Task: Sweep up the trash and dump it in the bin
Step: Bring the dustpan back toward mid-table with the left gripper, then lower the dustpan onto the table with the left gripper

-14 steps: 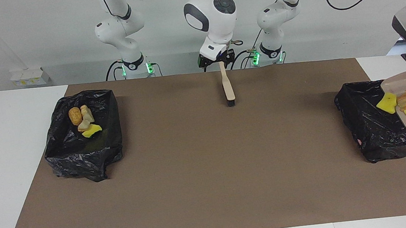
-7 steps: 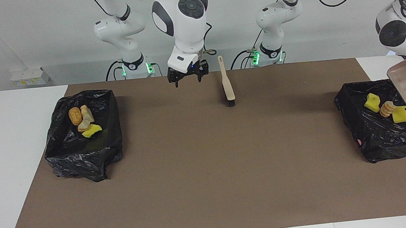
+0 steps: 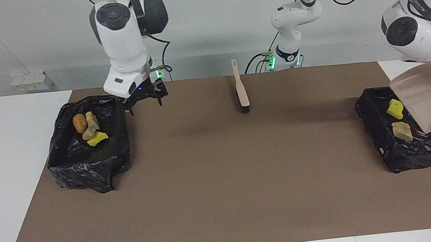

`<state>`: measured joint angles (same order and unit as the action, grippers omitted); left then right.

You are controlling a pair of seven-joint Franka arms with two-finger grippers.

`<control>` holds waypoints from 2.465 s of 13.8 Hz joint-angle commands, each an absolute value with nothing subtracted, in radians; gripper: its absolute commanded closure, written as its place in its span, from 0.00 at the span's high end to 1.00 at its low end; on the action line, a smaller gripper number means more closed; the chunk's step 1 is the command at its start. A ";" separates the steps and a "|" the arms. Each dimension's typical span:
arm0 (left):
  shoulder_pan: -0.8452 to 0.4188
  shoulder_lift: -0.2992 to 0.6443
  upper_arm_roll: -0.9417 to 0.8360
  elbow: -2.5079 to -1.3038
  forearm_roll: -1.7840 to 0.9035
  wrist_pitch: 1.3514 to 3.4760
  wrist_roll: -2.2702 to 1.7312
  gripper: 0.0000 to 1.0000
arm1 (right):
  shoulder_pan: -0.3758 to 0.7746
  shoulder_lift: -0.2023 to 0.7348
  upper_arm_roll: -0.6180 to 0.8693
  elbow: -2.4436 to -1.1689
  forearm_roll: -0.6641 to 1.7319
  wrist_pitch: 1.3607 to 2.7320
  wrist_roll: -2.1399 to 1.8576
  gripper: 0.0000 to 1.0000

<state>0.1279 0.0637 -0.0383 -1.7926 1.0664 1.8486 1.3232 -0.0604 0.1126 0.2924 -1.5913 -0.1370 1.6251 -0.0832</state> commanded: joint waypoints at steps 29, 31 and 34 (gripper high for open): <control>-0.434 0.360 -0.067 -1.641 0.043 1.911 -0.333 0.00 | -0.025 0.034 0.002 -1.539 -0.012 1.597 -0.025 1.00; -0.437 0.365 -0.067 -1.640 0.038 1.914 -0.414 0.00 | -0.026 0.009 0.000 -1.542 -0.012 1.574 -0.014 1.00; -0.449 0.394 -0.067 -1.640 0.040 1.919 -0.422 0.00 | -0.020 -0.020 0.009 -1.581 -0.014 1.575 -0.014 1.00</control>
